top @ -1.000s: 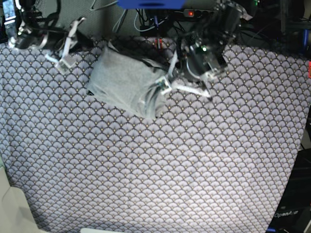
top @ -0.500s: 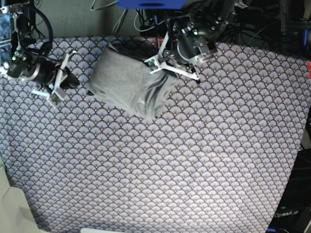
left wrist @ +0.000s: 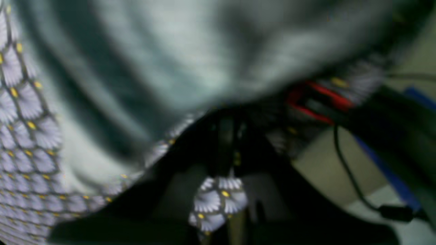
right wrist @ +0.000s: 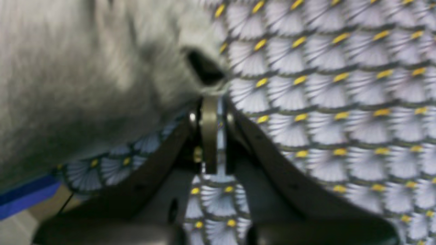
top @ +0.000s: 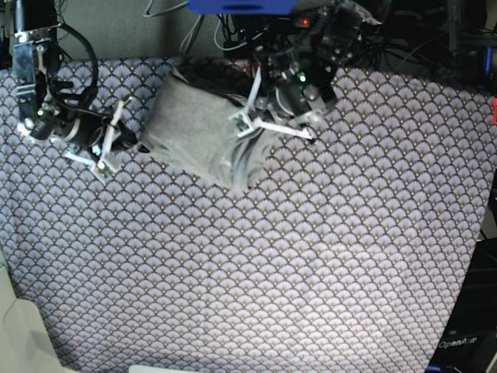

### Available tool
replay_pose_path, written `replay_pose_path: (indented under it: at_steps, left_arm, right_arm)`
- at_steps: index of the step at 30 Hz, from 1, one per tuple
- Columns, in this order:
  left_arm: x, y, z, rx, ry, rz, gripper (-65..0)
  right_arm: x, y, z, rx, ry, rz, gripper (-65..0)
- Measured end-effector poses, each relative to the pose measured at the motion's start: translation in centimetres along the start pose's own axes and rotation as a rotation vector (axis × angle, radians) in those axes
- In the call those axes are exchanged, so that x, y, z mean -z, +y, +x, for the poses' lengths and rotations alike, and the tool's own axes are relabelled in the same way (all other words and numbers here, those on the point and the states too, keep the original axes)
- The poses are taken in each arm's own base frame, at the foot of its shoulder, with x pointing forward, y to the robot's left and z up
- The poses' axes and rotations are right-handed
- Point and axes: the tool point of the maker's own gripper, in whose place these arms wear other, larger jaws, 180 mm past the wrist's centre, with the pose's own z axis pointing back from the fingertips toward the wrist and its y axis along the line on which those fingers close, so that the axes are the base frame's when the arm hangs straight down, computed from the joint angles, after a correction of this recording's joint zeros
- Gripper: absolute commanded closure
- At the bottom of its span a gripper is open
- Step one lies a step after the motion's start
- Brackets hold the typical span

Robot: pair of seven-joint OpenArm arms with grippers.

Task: Fold the T-shirt properly
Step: 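Push the bundle's edges inward with both grippers to square it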

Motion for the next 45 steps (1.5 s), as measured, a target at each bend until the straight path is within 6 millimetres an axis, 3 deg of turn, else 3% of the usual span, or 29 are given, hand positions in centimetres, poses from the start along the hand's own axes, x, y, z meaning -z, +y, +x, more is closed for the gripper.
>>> replay_pose_path:
  at_steps: [3,11,18,22,25,30,36,39,45]
  left_arm:
    - [0.5,1.6,0.9,-0.045,0.0,0.002,0.0]
    - [1.9,3.6,3.4,-0.133,-0.072,-0.018,0.0]
    - [1.7,4.3,6.9,-0.167,-0.162,-0.014,0.0]
    - [0.8,5.2,9.2,-0.158,-0.204,-0.009,0.0]
    - [0.5,6.2,10.3,-0.152,-0.234,0.004,0.0]
    - [0.8,6.3,10.3,-0.149,-0.226,0.002,0.0]
    - [0.5,7.3,10.0,-0.194,-0.243,0.01,0.0]
    - [-0.4,8.9,9.4,-0.248,-0.263,0.043,0.0]
    - [-4.1,13.4,8.0,-0.304,-0.321,0.175,0.0]
  right_arm:
    - [0.7,1.3,0.6,0.011,-0.026,0.029,-1.3]
    - [1.2,5.4,-1.3,0.013,0.007,0.105,-1.3]
    - [-0.1,9.3,-0.5,-0.011,-0.041,0.148,-1.4]
    - [0.0,10.3,-0.3,0.002,-0.053,0.165,-1.4]
    - [0.2,10.5,-0.3,0.011,-0.049,0.166,-1.4]
    - [0.4,10.9,-0.6,0.03,-0.051,0.176,-1.4]
    - [-0.3,9.1,-1.7,0.009,-0.017,0.14,-1.4]
    - [-0.8,7.8,-1.7,0.029,-0.023,0.104,-1.4]
    - [-2.1,5.1,-2.6,0.066,-0.019,0.026,-1.4]
